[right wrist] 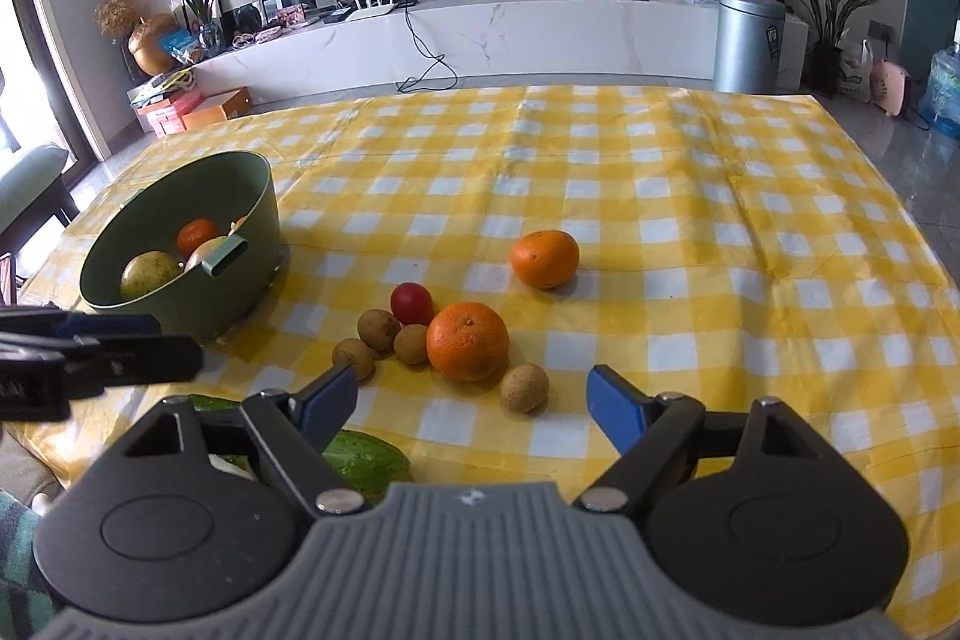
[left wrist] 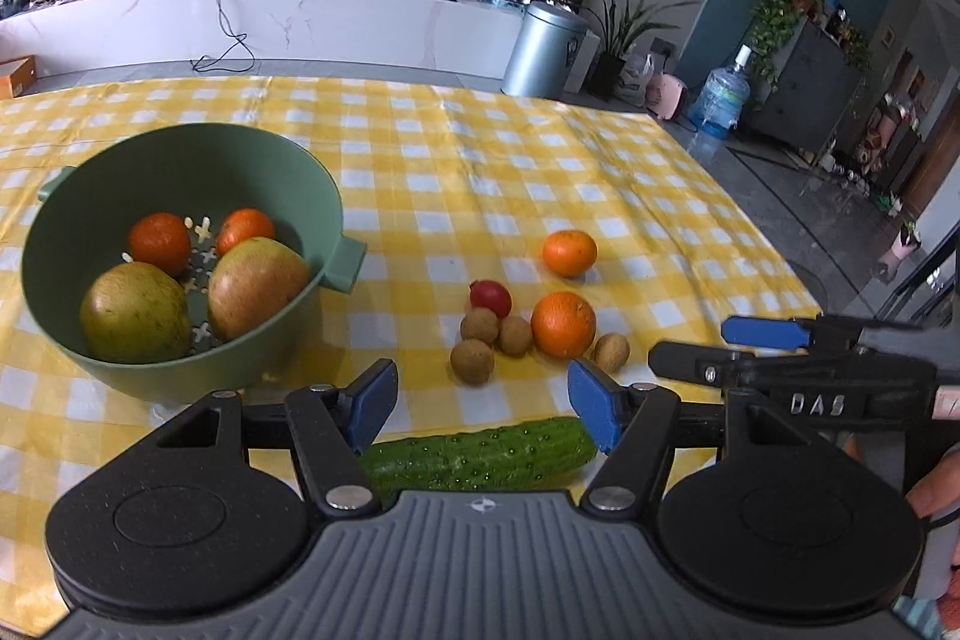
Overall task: Organize fruits
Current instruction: 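Move both grippers back toward the remaining oranges and kiwis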
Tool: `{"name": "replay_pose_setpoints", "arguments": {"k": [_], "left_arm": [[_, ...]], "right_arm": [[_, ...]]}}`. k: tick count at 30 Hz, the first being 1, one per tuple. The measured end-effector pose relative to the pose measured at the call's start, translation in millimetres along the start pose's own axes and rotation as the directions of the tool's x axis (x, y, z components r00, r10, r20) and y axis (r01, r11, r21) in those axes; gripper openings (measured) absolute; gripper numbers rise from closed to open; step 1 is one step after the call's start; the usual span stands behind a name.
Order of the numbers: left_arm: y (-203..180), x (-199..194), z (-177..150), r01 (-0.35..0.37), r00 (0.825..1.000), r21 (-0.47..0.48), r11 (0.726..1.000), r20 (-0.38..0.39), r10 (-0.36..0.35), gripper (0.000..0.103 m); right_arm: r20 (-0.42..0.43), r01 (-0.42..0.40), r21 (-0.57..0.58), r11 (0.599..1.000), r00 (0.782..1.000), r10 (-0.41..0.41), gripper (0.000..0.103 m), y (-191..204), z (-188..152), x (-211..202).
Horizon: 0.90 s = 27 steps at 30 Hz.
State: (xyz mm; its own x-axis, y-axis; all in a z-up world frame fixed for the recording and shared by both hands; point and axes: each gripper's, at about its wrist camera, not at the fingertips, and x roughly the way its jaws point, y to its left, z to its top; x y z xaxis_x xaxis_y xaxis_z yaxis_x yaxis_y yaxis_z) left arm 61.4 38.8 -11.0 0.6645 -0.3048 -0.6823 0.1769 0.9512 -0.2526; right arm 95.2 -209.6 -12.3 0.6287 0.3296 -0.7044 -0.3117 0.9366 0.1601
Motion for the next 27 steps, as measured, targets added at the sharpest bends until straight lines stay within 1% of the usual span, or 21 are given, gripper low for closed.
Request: {"name": "replay_pose_setpoints", "arguments": {"k": [4, 7, 9, 11, 16, 20, 24, 27], "left_arm": [[-2, 14, -6, -0.037, 0.999, 0.017, 0.999, -0.021, 0.037, 0.072], [-1, 23, -7, -0.044, 0.999, 0.017, 0.999, -0.023, 0.044, 0.068], [-3, 28, -7, -0.049, 0.999, 0.026, 0.998, -0.021, 0.050, 0.066], [-7, 33, -6, -0.057, 0.998, 0.048, 0.997, -0.017, 0.058, 0.066], [-23, 46, -2, -0.045, 0.999, 0.115, 0.992, -0.003, 0.046, 0.066], [-38, 61, 3, -0.030, 0.999, 0.163, 0.986, -0.020, 0.034, 0.064], [-53, 76, 5, -0.027, 0.999, 0.211, 0.977, -0.025, 0.033, 0.064], [-63, 89, 7, -0.038, 0.998, 0.260, 0.965, -0.033, 0.048, 0.064]], "right_arm": [[-0.015, -0.014, 0.011, 1.000, 1.000, 0.014, 0.070, 0, 2, 8], [-0.022, -0.013, 0.007, 1.000, 1.000, 0.014, 0.065, 1, 3, 13], [-0.032, -0.012, 0.007, 1.000, 0.999, 0.012, 0.058, 2, 5, 18], [-0.040, -0.014, 0.023, 1.000, 0.999, 0.015, 0.053, 0, 6, 22], [-0.017, -0.024, 0.154, 0.988, 0.999, 0.027, 0.052, -19, 13, 27], [0.018, 0.005, 0.223, 0.975, 1.000, -0.009, 0.047, -28, 16, 27], [0.030, 0.024, 0.275, 0.961, 0.999, -0.034, 0.047, -36, 17, 25], [0.022, 0.022, 0.347, 0.938, 0.999, -0.032, 0.047, -48, 17, 28]]}}
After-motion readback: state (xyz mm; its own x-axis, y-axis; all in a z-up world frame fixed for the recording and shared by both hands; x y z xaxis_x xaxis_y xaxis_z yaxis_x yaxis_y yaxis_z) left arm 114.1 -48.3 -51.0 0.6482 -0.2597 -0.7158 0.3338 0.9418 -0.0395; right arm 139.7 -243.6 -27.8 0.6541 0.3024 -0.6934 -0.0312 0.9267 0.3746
